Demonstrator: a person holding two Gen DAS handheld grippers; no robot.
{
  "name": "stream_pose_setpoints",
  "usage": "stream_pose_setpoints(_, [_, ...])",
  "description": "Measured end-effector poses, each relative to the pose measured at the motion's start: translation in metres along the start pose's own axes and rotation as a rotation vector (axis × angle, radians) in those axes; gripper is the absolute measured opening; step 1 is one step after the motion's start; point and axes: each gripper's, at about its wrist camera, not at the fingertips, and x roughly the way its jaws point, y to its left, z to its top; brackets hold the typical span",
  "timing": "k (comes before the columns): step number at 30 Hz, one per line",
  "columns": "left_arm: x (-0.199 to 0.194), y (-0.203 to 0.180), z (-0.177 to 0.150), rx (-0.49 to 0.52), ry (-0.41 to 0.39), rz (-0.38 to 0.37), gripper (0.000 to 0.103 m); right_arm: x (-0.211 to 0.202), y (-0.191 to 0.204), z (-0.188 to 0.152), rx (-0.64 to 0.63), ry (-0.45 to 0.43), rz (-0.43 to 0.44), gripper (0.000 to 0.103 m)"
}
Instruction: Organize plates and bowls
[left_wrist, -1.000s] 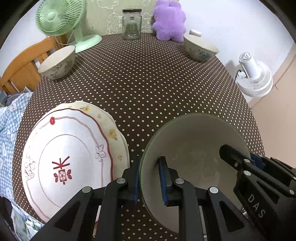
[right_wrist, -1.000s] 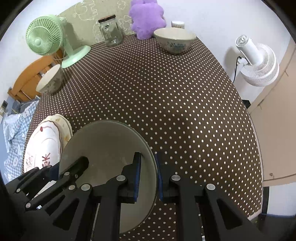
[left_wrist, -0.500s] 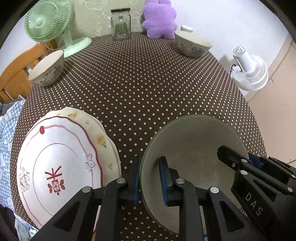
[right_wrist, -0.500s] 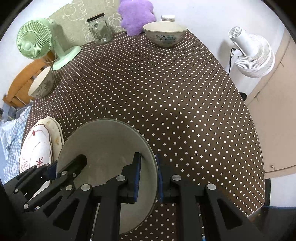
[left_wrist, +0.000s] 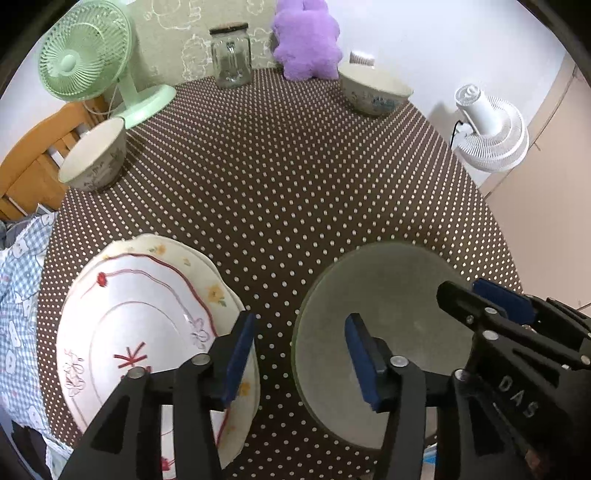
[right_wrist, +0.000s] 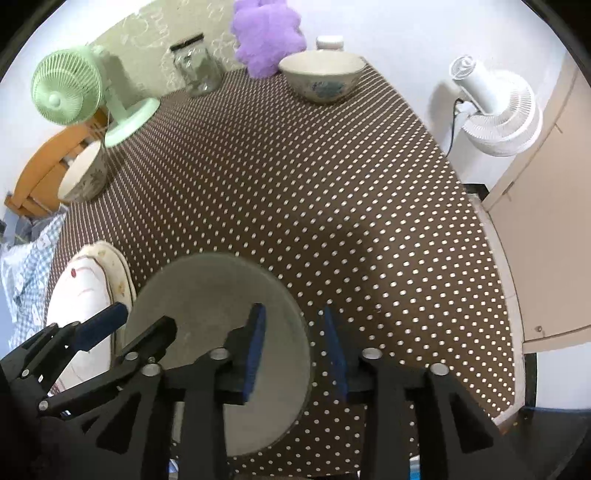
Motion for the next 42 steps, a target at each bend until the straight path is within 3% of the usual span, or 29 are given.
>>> stream_pose_setpoints(3, [-0.016,-0.001,0.003,0.012,-0.029,-0.013,0.067,-0.018,-0.004,0.004,0.018,-0.034,0.004,0.047])
stream_pose_setpoints(4, [-0.022,-0.002,0.004,0.016,-0.042,-0.023,0.072,-0.025,-0.004,0.006,0.018,-0.048,0.007,0.057])
stream_pose_setpoints(5, [-0.027,-0.003,0.004,0.021,-0.054,-0.026,0.073,-0.033,-0.003,0.007,0.019,-0.07,0.014,0.065])
stream_pose_setpoints(8, [-0.047,-0.006,0.007,0.02,-0.097,-0.04,0.074,-0.056,0.002,0.009,0.003,-0.129,0.023,0.073])
stream_pose_setpoints(17, [-0.086,-0.016,0.028,0.02,-0.188,-0.019,0.074,-0.102,-0.001,0.023,0.031,-0.21,0.028,0.075])
stream_pose_setpoints(24, [-0.094,-0.024,0.047,0.0,-0.219,-0.024,0.078,-0.117,-0.013,0.045,0.046,-0.227,0.032,0.075])
stream_pose_setpoints(35, [-0.082,-0.048,0.094,-0.06,-0.254,0.053,0.085,-0.11,-0.038,0.105,-0.05,-0.271,0.009,0.083])
stream_pose_setpoints(42, [-0.074,-0.069,0.121,-0.07,-0.293,0.073,0.085,-0.1,-0.056,0.145,-0.133,-0.281,0.059,0.083])
